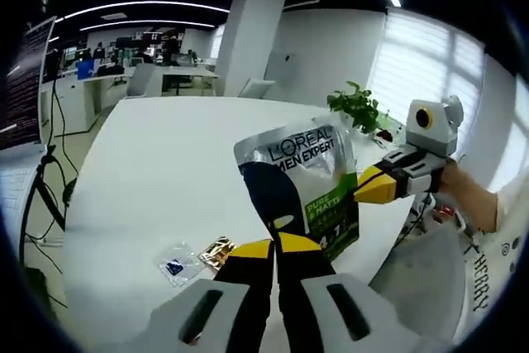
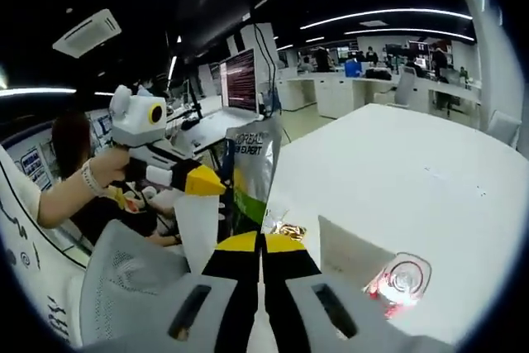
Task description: Arrange the skincare products in the storage area until every visible bottle or jar stands upright without overlapping.
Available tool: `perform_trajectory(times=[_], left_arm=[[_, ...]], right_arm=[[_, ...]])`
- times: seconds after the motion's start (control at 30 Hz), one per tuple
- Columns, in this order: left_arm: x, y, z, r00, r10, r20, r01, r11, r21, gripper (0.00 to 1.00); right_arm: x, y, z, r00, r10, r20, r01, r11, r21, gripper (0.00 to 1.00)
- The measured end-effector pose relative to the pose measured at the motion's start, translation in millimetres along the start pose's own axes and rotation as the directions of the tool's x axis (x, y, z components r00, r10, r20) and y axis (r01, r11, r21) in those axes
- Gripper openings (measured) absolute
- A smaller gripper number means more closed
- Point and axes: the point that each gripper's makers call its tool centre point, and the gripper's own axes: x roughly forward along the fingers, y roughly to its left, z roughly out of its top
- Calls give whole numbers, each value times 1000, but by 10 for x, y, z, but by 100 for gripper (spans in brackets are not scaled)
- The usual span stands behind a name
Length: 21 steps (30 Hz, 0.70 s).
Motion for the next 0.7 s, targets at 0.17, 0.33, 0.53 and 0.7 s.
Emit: perform_trajectory(times=[0.17,0.33,0.53,0.7], left_arm=[[52,-29,-199,998,-31,-56,30,999,-15,0],[111,-39,-380,994,-49,-99,45,998,-39,0],[189,-189,-612,985,-68,-155,61,997,-51,0],[235,-179,-731,978,-79,-191,69,996,-60,0]], right_arm=[[40,2,-244,1000,-4,-23,5,998,57,1],[67,-5,-399,999,-11,-46,15,996,88,1],[101,-16,-597,997,-18,-79,27,993,116,1],[133,1,-723,995,-13,-100,26,992,127,1]])
